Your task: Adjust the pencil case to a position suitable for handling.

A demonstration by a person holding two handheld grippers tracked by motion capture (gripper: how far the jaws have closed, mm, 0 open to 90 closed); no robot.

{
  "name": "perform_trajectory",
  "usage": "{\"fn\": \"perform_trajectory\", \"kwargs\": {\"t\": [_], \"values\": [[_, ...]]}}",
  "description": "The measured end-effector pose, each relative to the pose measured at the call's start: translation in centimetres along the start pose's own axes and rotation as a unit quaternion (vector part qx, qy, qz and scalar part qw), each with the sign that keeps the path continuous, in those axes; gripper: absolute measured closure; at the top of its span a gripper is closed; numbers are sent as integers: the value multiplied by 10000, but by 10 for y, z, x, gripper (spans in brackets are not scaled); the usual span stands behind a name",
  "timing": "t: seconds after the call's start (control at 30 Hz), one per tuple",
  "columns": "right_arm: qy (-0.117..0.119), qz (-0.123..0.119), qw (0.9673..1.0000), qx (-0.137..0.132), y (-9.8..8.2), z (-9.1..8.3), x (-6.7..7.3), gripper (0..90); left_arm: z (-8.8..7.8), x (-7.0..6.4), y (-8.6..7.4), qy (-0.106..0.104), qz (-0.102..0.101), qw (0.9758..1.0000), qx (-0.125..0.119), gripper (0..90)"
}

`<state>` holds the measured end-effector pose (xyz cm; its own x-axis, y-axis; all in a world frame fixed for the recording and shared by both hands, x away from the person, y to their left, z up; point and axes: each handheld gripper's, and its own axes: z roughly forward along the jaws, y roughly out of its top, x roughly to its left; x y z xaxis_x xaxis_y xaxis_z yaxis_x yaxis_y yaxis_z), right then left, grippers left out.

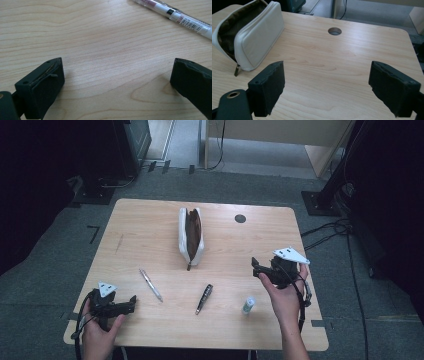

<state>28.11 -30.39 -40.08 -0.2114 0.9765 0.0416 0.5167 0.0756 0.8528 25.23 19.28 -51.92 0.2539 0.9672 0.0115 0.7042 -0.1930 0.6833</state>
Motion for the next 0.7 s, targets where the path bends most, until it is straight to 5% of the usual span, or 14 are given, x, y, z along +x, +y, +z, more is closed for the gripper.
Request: {"fn": "perform_trajectory", "kwargs": {"t": [0.7], "values": [[652,-131,9976,-171,42,28,46,222,0,0,0,5,5,10000,-6,0]]}}
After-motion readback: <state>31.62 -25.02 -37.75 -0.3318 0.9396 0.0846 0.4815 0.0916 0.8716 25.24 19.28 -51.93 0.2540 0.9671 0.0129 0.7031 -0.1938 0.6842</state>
